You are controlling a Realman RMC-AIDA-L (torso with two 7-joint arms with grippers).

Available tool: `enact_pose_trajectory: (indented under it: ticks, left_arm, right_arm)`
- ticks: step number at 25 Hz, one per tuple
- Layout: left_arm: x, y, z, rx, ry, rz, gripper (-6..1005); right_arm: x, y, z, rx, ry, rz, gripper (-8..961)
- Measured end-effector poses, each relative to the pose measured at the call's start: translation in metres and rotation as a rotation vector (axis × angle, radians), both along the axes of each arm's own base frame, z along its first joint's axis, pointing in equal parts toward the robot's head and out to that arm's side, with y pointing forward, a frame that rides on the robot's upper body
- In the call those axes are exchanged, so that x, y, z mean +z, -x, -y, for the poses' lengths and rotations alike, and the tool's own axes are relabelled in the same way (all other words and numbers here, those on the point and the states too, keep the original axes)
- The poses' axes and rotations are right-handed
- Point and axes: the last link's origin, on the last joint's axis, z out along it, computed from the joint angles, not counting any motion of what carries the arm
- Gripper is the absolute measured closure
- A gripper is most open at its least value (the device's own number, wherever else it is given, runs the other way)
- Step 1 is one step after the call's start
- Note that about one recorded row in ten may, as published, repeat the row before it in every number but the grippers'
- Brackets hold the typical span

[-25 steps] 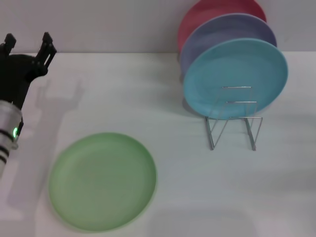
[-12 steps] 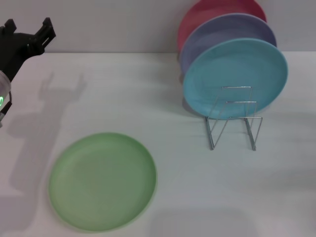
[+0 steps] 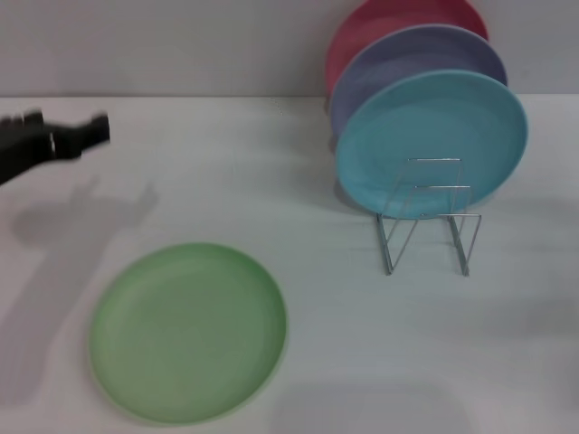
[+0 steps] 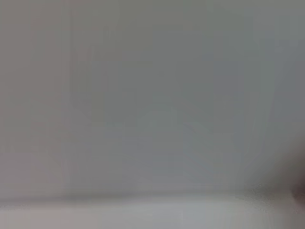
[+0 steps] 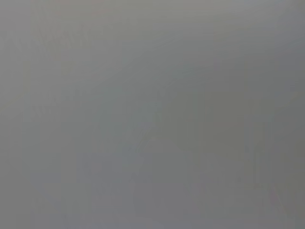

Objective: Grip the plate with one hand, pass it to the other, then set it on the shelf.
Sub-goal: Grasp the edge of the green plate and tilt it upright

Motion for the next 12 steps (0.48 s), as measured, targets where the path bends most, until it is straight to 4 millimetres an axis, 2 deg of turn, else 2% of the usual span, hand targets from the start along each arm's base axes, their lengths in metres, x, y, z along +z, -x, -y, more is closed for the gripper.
enact_pose_trajectory:
  ticks: [6,12]
  left_arm:
    - [0.01,0.004,0.024,0.16,0.257,-0.051,140]
    - [0.01,0.006,0.03,0.213,0.336,-0.064,140]
  right_arm:
    - [0.001,0.0,-0.003,-0.004,0.007,0.001,288]
    - [0.001,0.003,-0.007,0.006,0.007,0.004,288]
